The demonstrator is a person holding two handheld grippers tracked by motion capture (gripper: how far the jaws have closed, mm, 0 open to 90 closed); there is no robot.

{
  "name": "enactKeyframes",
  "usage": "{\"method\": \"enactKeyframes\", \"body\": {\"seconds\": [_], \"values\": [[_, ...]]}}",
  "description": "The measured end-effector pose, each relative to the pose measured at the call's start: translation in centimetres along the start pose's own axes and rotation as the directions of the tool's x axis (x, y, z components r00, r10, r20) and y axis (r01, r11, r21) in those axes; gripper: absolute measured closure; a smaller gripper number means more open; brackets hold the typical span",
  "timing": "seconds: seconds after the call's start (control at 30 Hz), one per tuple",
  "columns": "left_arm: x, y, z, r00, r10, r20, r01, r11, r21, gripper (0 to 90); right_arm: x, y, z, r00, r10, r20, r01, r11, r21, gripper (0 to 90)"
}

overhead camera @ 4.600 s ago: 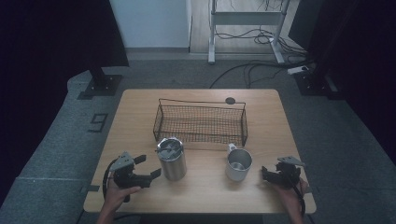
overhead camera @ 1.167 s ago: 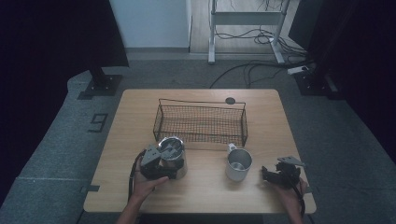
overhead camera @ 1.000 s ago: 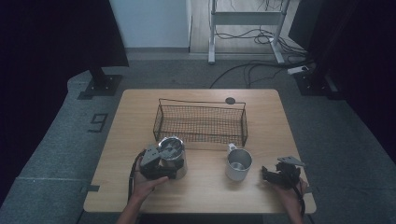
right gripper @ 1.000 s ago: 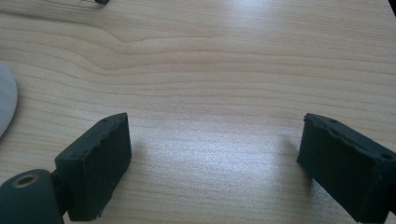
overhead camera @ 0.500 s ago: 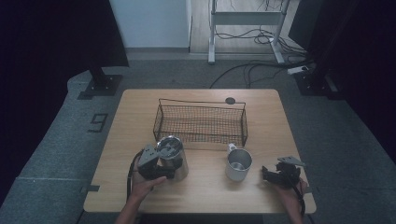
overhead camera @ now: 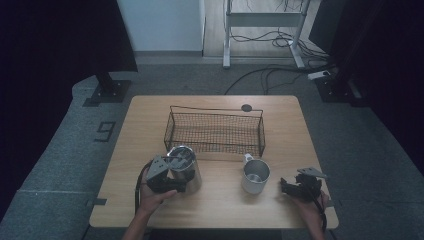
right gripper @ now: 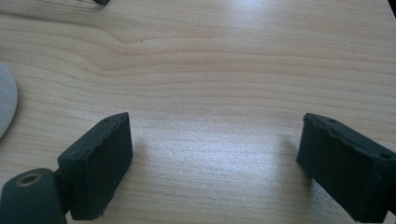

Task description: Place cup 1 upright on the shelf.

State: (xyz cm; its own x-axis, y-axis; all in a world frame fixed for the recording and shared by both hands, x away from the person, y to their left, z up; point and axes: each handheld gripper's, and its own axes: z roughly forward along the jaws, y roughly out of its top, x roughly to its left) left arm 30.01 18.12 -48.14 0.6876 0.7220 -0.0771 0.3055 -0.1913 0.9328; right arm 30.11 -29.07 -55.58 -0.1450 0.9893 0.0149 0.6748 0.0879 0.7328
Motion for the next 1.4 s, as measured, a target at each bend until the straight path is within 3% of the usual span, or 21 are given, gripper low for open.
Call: {"method": "enactKeyframes", "body": {"seconds": [0.5,0.8,1.4], "values": [[-0.3,1.2,-1.4,0.9995,0.021,0.025,-0.02,0.9994,-0.028,4.1,0.0,0.0,0.0,1.0,0.001,0.001,-0.001,1.0,-0.001,9.9],[0.1,1.4,-1.9,0.9996,0.01,0.025,-0.009,0.9995,-0.029,4.1,0.0,0.0,0.0,1.0,0.002,0.001,-0.002,1.0,-0.001,10.0],[0.6,2.5,-1.9,0.9996,0.001,0.028,0.0,0.9995,-0.031,4.1,0.0,0.0,0.0,1.0,0.006,0.004,-0.006,1.0,-0.004,11.0]]}}
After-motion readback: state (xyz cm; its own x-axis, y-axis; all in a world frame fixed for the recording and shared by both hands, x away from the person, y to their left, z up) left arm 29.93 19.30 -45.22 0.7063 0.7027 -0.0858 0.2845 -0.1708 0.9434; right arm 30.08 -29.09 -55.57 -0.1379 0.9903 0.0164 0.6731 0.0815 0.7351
